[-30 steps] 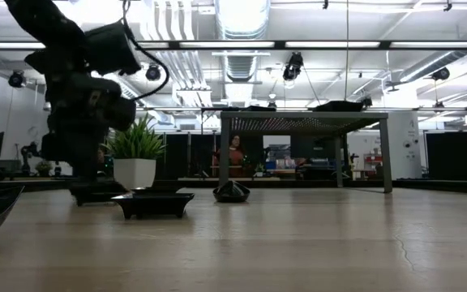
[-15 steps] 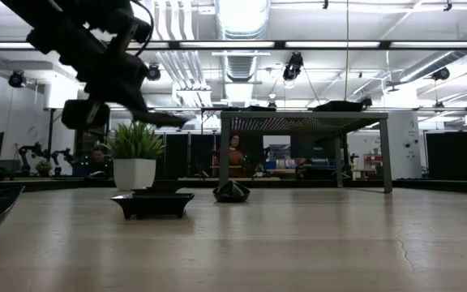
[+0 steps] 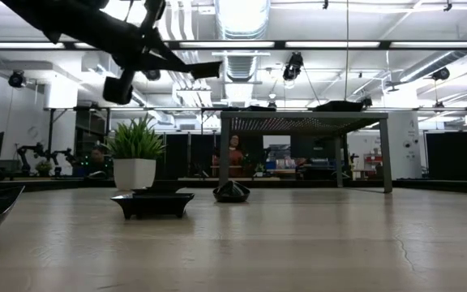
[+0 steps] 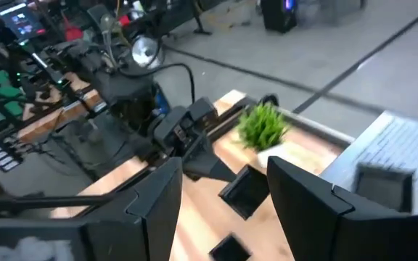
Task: Pick & Place Mini shaped plates
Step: Stack the black square plate on top of the black square plate on the shelf
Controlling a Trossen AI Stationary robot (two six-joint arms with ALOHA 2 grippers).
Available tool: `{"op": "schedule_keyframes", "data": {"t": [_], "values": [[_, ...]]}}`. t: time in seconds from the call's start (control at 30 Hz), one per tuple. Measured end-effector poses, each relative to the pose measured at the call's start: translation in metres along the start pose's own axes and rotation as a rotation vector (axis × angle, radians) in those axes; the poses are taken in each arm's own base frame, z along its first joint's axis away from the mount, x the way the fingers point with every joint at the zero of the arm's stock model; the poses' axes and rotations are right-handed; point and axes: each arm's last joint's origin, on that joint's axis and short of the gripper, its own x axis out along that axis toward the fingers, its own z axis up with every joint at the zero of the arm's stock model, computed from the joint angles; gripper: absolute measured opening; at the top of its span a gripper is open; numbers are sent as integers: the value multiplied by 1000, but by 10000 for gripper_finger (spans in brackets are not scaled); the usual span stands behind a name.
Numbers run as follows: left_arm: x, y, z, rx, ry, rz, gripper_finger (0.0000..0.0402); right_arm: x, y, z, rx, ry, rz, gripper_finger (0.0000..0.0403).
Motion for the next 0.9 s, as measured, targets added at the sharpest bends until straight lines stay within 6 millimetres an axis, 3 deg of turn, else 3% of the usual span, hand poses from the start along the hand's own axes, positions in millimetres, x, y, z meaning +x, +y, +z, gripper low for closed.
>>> {"op": "schedule_keyframes", "data": {"t": [0.27, 0.9], "values": [[16, -14, 9, -74, -154, -66, 0, -10, -7, 17, -132, -80, -72, 201], [97, -41, 53, -105, -264, 17, 0, -49, -31, 48, -267, -167, -80, 201]]}}
